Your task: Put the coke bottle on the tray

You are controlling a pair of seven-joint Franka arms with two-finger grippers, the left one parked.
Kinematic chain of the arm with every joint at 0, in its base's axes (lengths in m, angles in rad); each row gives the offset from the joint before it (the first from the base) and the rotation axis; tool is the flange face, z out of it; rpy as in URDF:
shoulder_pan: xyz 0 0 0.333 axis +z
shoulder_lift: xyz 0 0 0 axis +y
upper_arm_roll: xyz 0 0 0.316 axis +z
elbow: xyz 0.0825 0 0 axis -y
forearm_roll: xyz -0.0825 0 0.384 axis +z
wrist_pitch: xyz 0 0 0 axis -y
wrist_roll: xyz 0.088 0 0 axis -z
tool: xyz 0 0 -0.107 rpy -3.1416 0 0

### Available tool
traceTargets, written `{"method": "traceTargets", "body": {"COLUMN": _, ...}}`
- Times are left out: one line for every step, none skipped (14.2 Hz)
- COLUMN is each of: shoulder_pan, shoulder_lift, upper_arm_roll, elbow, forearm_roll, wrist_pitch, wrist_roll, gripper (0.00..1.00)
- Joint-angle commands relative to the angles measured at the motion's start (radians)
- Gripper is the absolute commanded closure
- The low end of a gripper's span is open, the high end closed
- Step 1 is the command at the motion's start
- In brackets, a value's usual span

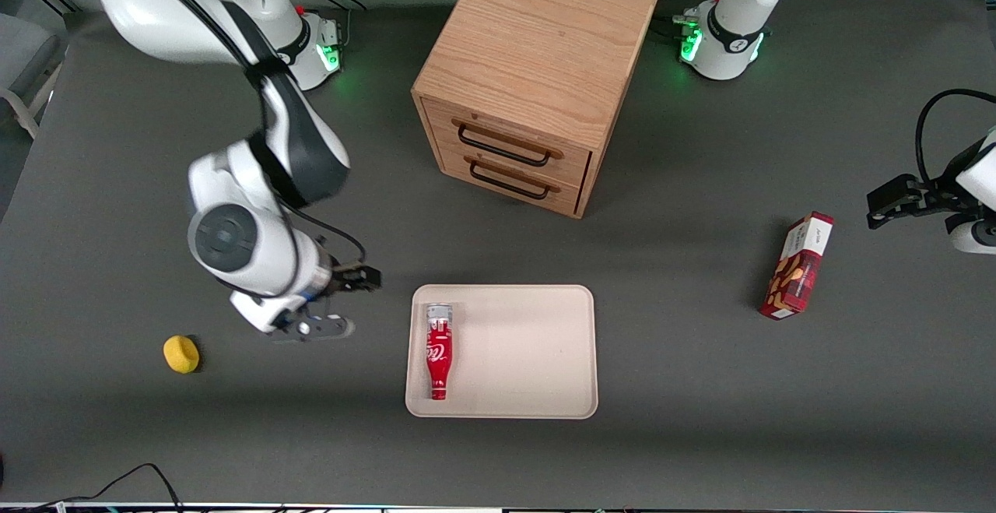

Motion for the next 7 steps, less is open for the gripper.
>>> {"method": "traceTargets", "body": {"shoulder_pan": -0.027, "shoulder_lift": -0.302, "upper_arm_roll": -0.062, "elbow": -0.319, "forearm_roll": 0.076, "wrist_pitch": 0.021, "wrist_roll": -0.137, "gripper": 0.00}}
{"method": "traceTargets", "body": {"shoulder_pan": -0.021, "shoulder_lift": -0.385, "upper_arm_roll": -0.110, "elbow": -0.385, "forearm_roll": 0.102, "wrist_pitch": -0.005, "wrist_roll": -0.213, "gripper": 0.00}}
{"method": "traceTargets", "body": {"shoulder_pan": -0.021, "shoulder_lift": -0.453, "upper_arm_roll": -0.151, "elbow": -0.433, "forearm_roll": 0.126, "wrist_pitch": -0.029, "wrist_roll": -0.270, "gripper": 0.00}}
{"method": "traceTargets", "body": {"shoulder_pan": -0.017, "shoulder_lift": -0.506, "upper_arm_roll": -0.191, "elbow": -0.453, "forearm_roll": 0.128, "wrist_pitch": -0.069, "wrist_roll": -0.303, "gripper": 0.00}}
{"method": "traceTargets", "body": {"shoulder_pan": -0.005, "shoulder_lift": -0.540, "upper_arm_roll": -0.223, "elbow": -0.452, "forearm_roll": 0.116, "wrist_pitch": -0.126, "wrist_roll": -0.321, "gripper": 0.00}}
{"method": "traceTargets", "body": {"shoulder_pan": 0.019, "shoulder_lift": -0.565, "upper_arm_roll": -0.260, "elbow": -0.451, "forearm_roll": 0.099, "wrist_pitch": -0.155, "wrist_roll": -0.321, "gripper": 0.00}}
{"method": "traceTargets", "body": {"shoulder_pan": 0.025, "shoulder_lift": -0.594, "upper_arm_roll": -0.299, "elbow": -0.451, "forearm_roll": 0.090, "wrist_pitch": -0.163, "wrist_roll": -0.315, "gripper": 0.00}}
